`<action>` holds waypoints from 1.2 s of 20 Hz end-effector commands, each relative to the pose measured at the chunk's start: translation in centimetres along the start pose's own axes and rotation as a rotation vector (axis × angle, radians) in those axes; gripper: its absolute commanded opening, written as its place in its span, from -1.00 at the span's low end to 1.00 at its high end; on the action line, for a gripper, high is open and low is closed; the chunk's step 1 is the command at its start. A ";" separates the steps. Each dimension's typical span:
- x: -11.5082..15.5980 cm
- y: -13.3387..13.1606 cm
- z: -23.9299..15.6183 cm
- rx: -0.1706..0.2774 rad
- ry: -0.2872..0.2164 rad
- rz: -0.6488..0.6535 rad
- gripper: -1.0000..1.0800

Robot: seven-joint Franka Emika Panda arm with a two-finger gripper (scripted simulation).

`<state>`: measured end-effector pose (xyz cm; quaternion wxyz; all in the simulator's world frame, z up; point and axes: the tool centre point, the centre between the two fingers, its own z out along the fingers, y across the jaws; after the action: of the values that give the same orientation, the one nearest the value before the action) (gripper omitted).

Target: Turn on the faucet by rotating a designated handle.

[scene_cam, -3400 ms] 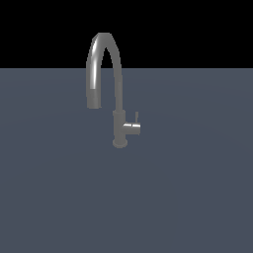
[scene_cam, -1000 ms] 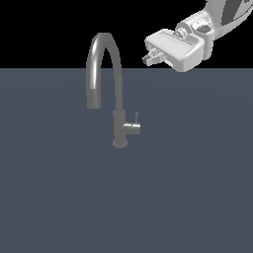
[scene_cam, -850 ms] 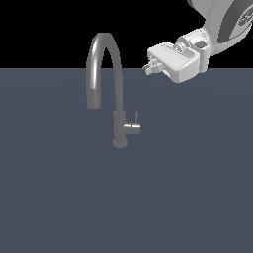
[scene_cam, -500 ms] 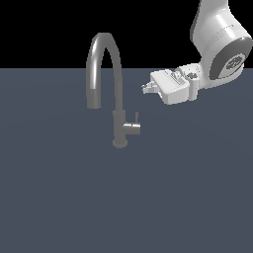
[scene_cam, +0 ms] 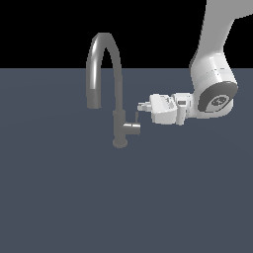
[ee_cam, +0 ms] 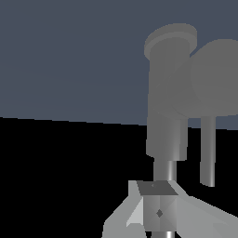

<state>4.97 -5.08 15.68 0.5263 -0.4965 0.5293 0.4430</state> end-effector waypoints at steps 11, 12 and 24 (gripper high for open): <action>2.1 -0.1 0.9 0.054 -0.052 0.058 -1.00; 2.1 -0.1 0.9 0.054 -0.052 0.058 -1.00; 0.8 2.5 1.0 0.053 -0.052 0.058 -1.00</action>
<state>2.98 -3.89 14.43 0.5398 -0.4548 0.5425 0.4556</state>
